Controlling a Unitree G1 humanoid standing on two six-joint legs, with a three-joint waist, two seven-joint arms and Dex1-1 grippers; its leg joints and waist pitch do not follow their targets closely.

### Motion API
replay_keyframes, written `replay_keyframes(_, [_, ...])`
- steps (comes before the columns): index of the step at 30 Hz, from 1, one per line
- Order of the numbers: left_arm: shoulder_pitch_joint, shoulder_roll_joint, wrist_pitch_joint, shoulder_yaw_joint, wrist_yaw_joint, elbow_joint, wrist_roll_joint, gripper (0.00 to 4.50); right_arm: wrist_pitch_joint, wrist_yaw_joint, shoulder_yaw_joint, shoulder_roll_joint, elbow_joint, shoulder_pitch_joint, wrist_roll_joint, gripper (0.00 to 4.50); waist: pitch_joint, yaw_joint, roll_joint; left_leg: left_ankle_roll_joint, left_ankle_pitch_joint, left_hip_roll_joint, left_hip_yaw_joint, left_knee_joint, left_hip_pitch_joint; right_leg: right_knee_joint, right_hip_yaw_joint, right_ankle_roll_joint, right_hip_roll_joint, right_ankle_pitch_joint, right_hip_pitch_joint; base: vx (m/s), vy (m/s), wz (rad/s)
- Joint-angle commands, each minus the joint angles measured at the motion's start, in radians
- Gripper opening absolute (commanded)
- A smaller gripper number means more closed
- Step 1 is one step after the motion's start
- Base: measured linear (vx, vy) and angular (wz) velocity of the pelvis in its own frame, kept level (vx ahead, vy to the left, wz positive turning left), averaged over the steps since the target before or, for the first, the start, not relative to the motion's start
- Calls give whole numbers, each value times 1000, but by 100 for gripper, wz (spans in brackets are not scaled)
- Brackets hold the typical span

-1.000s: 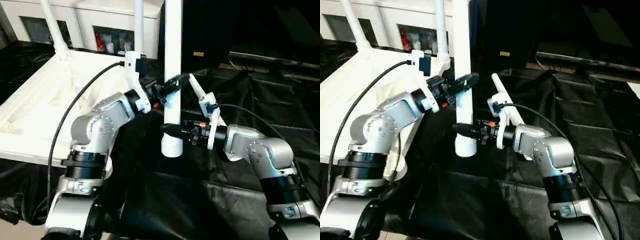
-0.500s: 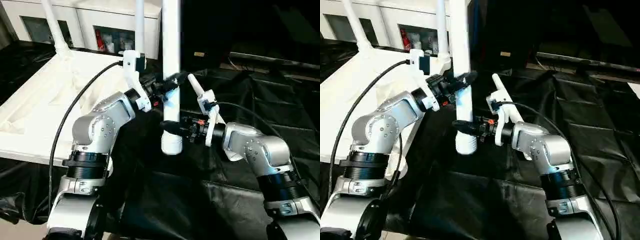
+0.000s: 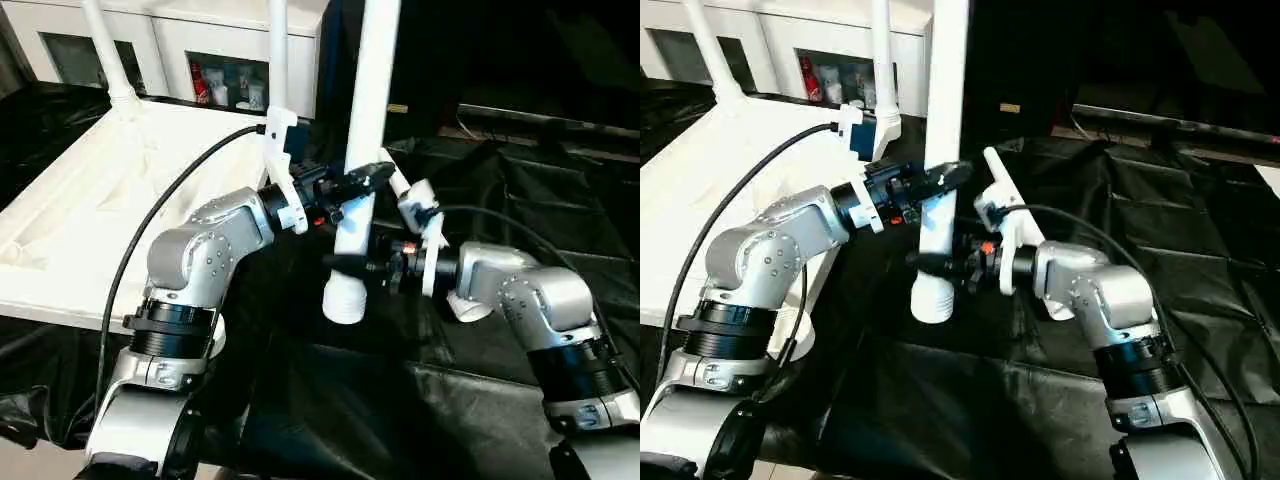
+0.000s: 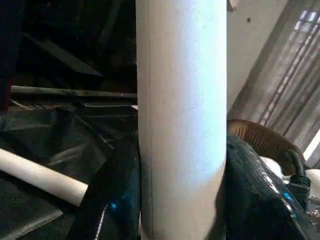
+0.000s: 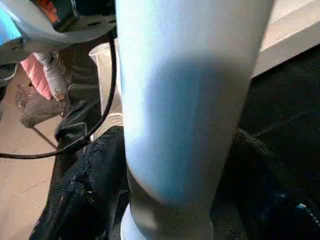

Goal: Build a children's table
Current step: Pick table leg

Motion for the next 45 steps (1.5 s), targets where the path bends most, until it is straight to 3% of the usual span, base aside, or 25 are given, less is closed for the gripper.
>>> replay_keyframes(1, [-31,-2,3,-9,-13,-20,-10,183,15,11,16,-15,-13,-1,-5,305,-75,1,-9,-5,-109,58,-28,-75,32,-73,32,-238,-69,-47,44,0,0,0])
replay_keyframes(11, [-27,-5,7,-7,-23,-28,-15,183,18,8,16,-4,-3,-3,-3,305,-76,1,-9,-6,-109,58,-27,-75,32,-73,32,-238,-69,-51,44,0,0,0])
replay_keyframes(16, [-27,-5,9,-4,-25,-26,-14,183,23,2,10,-1,0,-3,4,244,-76,1,-8,-7,-108,58,-27,-74,32,-73,32,-240,-69,-43,44,0,0,0])
replay_keyframes(26, [-44,-8,-14,12,-2,4,2,182,26,-9,-3,4,8,1,6,190,-76,1,-6,-13,-118,58,-28,-75,33,-74,32,-238,-69,-49,43,0,0,0])
replay_keyframes(28, [-49,-11,-5,27,27,16,1,238,15,-17,-8,9,10,2,5,190,-76,1,-5,-15,-115,58,-28,-75,33,-73,33,-238,-69,-43,44,0,0,0])
replay_keyframes(31, [-44,-8,12,37,26,12,-14,255,-7,-29,-20,19,12,2,2,190,-77,1,-4,-15,-112,58,-28,-75,32,-71,32,-243,-69,-30,44,0,0,0])
replay_keyframes(33, [-23,-25,-66,60,67,17,11,286,-21,-56,-62,44,5,4,23,189,-77,0,-3,-17,-120,58,-28,-75,32,-73,32,-246,-69,-27,44,0,0,0])
replay_keyframes(36, [-3,-48,-168,103,130,28,38,296,-25,-101,-103,66,0,9,34,189,-78,1,0,-18,-122,59,-31,-76,33,-73,31,-246,-70,-11,47,0,0,0])
replay_keyframes(38, [2,-54,-183,120,138,28,29,296,-30,-113,-113,70,-3,11,34,189,-77,0,-1,-19,-127,58,-30,-77,32,-74,31,-243,-69,-14,47,0,0,0])
replay_keyframes(40, [29,-56,-203,161,150,2,7,296,-58,-162,-153,86,-18,23,35,189,-78,1,9,-30,-138,58,-32,-77,34,-74,31,-237,-69,-27,46,0,0,0])
replay_keyframes(41, [29,-56,-203,161,150,2,7,296,-58,-162,-153,86,-18,23,35,189,-78,1,9,-30,-138,58,-32,-77,34,-74,31,-237,-69,-27,46,0,0,0])
replay_keyframes(42, [59,-38,-217,161,141,-36,20,296,-79,-205,-188,98,-34,32,35,189,-78,-1,9,-33,-137,58,-31,-78,33,-72,31,-234,-67,-16,45,0,0,0])
replay_keyframes(43, [59,-38,-217,161,141,-36,20,296,-79,-205,-188,98,-34,32,35,189,-79,-2,8,-36,-134,60,-32,-80,33,-70,31,-229,-67,-8,44,0,0,0])
replay_keyframes(44, [97,-10,-263,143,166,-65,82,296,-102,-251,-213,107,-64,48,21,189,-79,-1,16,-39,-138,58,-31,-79,36,-71,31,-227,-65,-9,41,0,0,0])
replay_keyframes(45, [99,-8,-268,141,169,-66,88,296,-103,-254,-215,107,-66,49,20,189,-78,-2,19,-39,-142,61,-34,-82,34,-76,31,-217,-65,-12,42,0,0,0])
